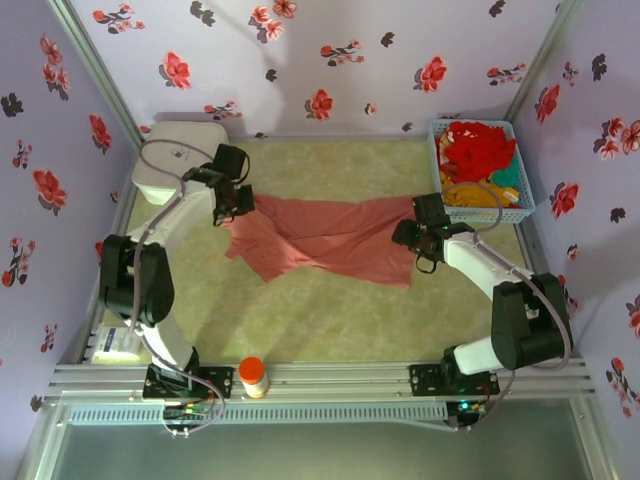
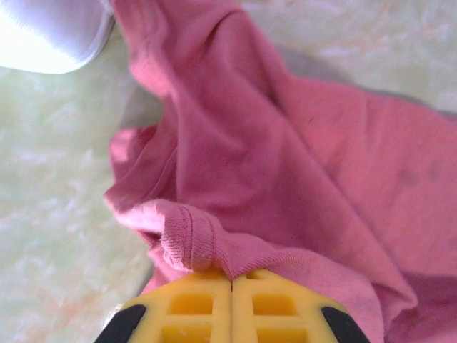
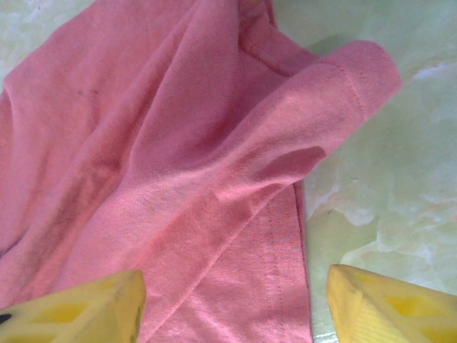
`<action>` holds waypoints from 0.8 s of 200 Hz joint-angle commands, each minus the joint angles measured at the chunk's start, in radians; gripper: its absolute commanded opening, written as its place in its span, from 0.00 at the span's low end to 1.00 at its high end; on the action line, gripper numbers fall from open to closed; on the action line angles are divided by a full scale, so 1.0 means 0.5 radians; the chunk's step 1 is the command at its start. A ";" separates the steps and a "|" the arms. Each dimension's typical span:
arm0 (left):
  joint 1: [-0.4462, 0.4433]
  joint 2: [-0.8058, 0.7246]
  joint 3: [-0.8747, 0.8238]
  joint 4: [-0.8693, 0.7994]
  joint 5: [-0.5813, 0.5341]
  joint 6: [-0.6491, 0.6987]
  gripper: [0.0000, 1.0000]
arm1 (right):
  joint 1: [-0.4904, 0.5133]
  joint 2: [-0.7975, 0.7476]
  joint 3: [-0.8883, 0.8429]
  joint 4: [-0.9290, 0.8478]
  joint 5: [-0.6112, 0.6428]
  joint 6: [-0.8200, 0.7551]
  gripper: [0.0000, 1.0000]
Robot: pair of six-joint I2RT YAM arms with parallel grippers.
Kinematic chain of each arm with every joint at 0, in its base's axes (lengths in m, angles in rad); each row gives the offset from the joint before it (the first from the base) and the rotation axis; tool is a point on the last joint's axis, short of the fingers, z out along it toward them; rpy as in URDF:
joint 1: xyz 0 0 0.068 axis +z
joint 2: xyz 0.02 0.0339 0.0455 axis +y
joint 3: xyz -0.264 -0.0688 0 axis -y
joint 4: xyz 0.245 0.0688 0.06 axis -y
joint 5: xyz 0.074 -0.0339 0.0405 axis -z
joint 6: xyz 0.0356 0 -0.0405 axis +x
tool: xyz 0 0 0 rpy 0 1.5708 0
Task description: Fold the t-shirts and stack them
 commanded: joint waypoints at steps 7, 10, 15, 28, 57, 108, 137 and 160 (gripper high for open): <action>-0.006 0.204 0.242 -0.107 0.048 0.108 0.00 | -0.004 -0.037 0.013 -0.061 0.037 -0.037 0.68; -0.006 0.221 0.264 -0.119 0.052 0.115 0.00 | -0.003 -0.039 0.015 -0.061 0.036 -0.036 0.68; -0.007 0.264 0.314 -0.141 0.053 0.125 0.00 | -0.002 -0.036 0.016 -0.063 0.033 -0.040 0.68; -0.005 0.339 0.391 -0.196 0.061 0.153 0.14 | -0.001 -0.037 0.019 -0.071 0.027 -0.046 0.68; -0.002 0.274 0.305 -0.236 0.062 0.178 0.42 | -0.002 -0.048 0.013 -0.081 0.028 -0.056 0.68; 0.027 -0.182 -0.348 -0.150 0.041 0.117 0.45 | -0.002 -0.032 0.001 -0.043 0.019 -0.061 0.68; 0.062 -0.292 -0.680 -0.025 0.038 0.065 0.43 | -0.004 -0.030 -0.023 0.004 0.012 -0.055 0.68; 0.077 -0.246 -0.788 0.106 0.043 0.045 0.45 | -0.002 -0.027 -0.038 0.022 0.011 -0.045 0.68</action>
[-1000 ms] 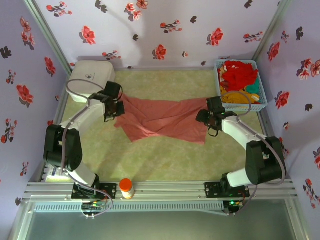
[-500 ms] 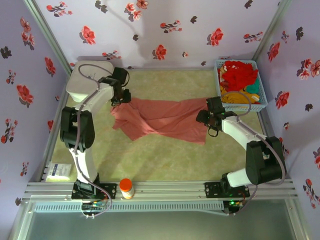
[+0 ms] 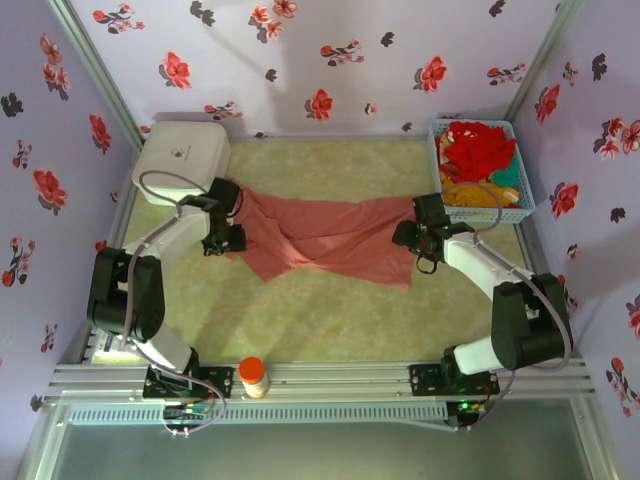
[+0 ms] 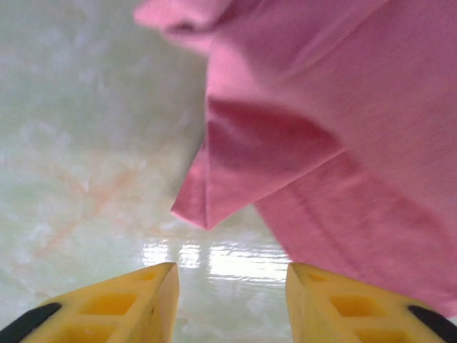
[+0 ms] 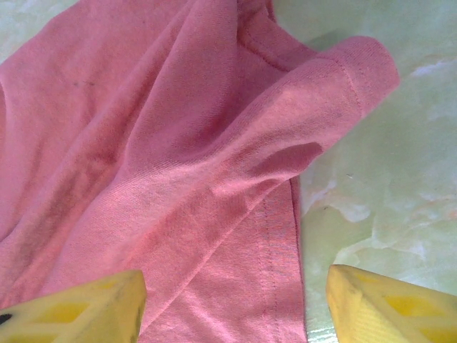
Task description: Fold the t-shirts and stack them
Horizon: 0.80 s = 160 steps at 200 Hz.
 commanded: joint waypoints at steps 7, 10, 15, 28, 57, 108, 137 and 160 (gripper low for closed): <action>0.026 0.061 -0.101 0.195 -0.007 -0.058 0.45 | -0.002 -0.017 -0.035 0.040 0.012 -0.009 0.68; 0.028 0.073 -0.098 0.208 -0.005 -0.058 0.46 | -0.002 -0.017 -0.034 0.038 0.012 -0.009 0.68; 0.029 0.105 -0.086 0.224 -0.004 -0.060 0.46 | -0.004 -0.017 -0.032 0.032 0.012 -0.008 0.68; 0.029 0.181 -0.049 0.250 -0.004 -0.061 0.46 | -0.003 -0.023 -0.033 0.017 0.021 -0.010 0.68; 0.027 0.304 0.029 0.303 -0.003 -0.063 0.45 | -0.004 -0.074 -0.048 -0.028 0.091 -0.028 0.68; 0.028 0.348 0.075 0.283 -0.002 -0.073 0.07 | -0.063 -0.087 -0.031 -0.096 0.307 0.032 0.67; 0.029 0.192 0.059 0.169 -0.003 -0.075 0.00 | -0.122 0.026 0.036 -0.058 0.282 0.033 0.66; 0.029 0.024 0.058 0.046 -0.001 -0.079 0.00 | -0.161 0.161 0.101 -0.007 0.247 0.037 0.63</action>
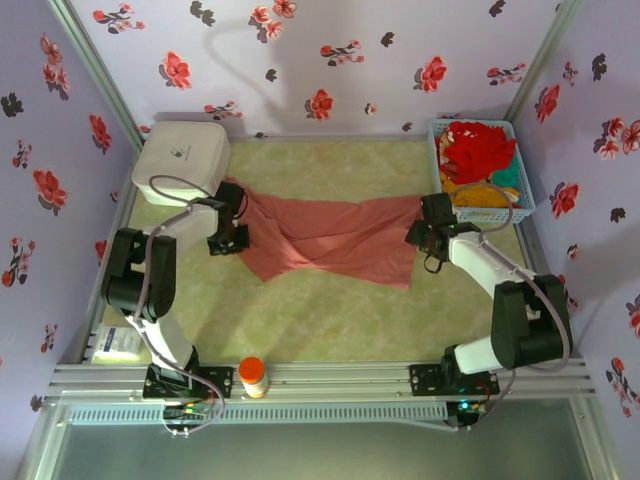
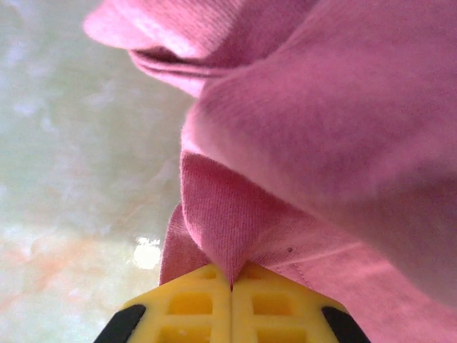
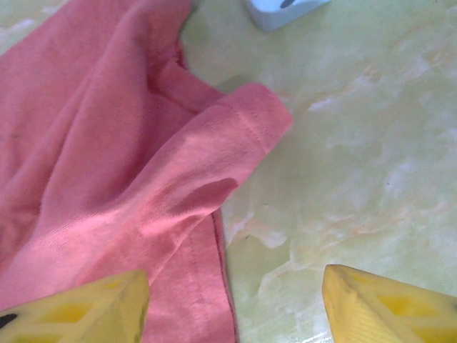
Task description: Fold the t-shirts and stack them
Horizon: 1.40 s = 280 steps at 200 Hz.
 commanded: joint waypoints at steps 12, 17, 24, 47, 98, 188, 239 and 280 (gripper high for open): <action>0.015 -0.308 0.024 -0.228 -0.003 -0.023 0.00 | -0.050 0.190 0.124 0.067 -0.001 0.032 0.61; 0.016 -0.341 0.024 -0.257 -0.002 -0.023 0.00 | -0.053 0.220 0.141 0.074 -0.002 0.029 0.60; 0.016 -0.375 0.027 -0.295 -0.005 -0.026 0.00 | -0.058 0.255 0.166 0.078 -0.001 0.029 0.60; 0.016 -0.473 0.033 -0.385 -0.006 -0.026 0.00 | -0.077 0.349 0.208 0.144 0.001 0.032 0.59; 0.022 -0.538 0.013 -0.438 -0.002 -0.013 0.00 | -0.097 0.659 0.342 0.261 -0.078 0.070 0.56; 0.126 -0.558 0.035 -0.390 0.133 0.019 0.00 | -0.096 0.727 0.569 0.234 -0.136 0.047 0.00; 0.148 -0.421 0.258 -0.350 0.152 0.039 0.00 | -0.096 0.715 1.008 0.126 -0.125 0.013 0.00; 0.201 -0.212 0.706 -0.370 0.239 0.037 0.00 | -0.097 0.907 1.764 -0.003 -0.074 -0.039 0.00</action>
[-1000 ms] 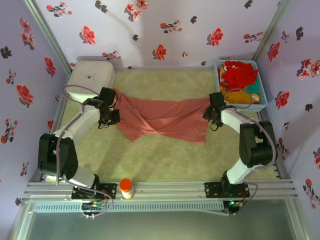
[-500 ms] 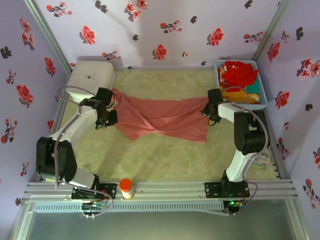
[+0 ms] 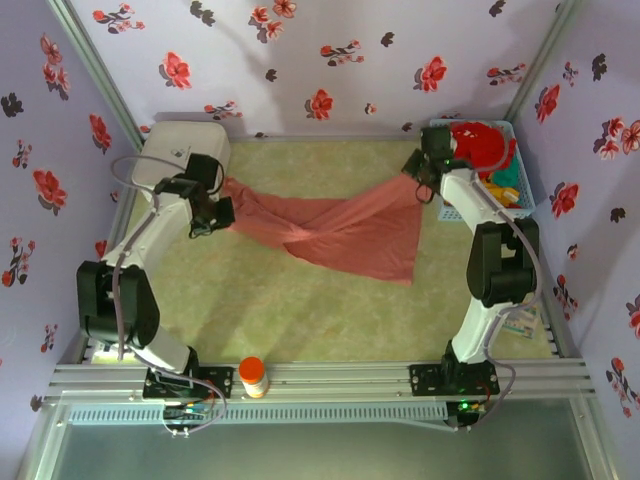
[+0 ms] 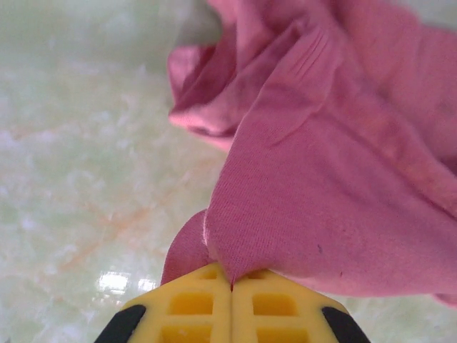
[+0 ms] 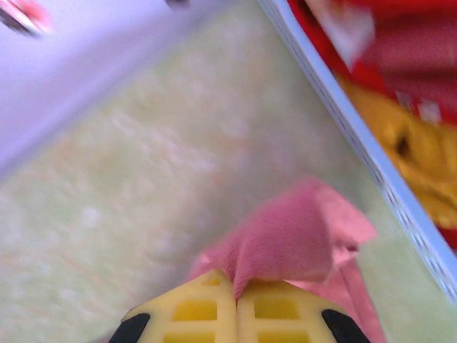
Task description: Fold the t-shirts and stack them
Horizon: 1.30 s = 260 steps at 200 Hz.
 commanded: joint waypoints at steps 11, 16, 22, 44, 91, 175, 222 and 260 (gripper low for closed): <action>0.037 0.178 0.463 -0.020 0.060 0.033 0.00 | 0.002 0.124 0.550 -0.056 0.065 -0.083 0.00; 0.040 0.211 0.543 -0.038 0.059 0.035 0.00 | 0.003 0.131 0.610 -0.044 0.064 -0.092 0.00; 0.041 0.243 0.624 -0.060 0.061 0.031 0.00 | 0.002 0.130 0.667 -0.005 0.049 -0.116 0.00; 0.042 0.293 0.815 -0.084 0.058 0.026 0.00 | 0.005 0.009 0.657 0.211 -0.031 -0.172 0.00; 0.056 0.218 0.761 -0.106 0.029 0.071 0.00 | 0.047 -0.593 -0.044 0.444 -0.062 -0.183 0.00; 0.059 0.281 1.040 -0.145 0.082 0.043 0.00 | 0.079 -0.932 -0.524 0.432 0.022 -0.172 0.00; 0.072 0.781 1.944 -0.187 0.224 0.058 0.00 | 0.079 -0.428 0.057 0.624 0.029 -0.212 0.00; 0.131 1.268 2.980 -0.399 0.363 0.005 0.00 | 0.076 -0.142 0.700 0.459 0.047 -0.344 0.00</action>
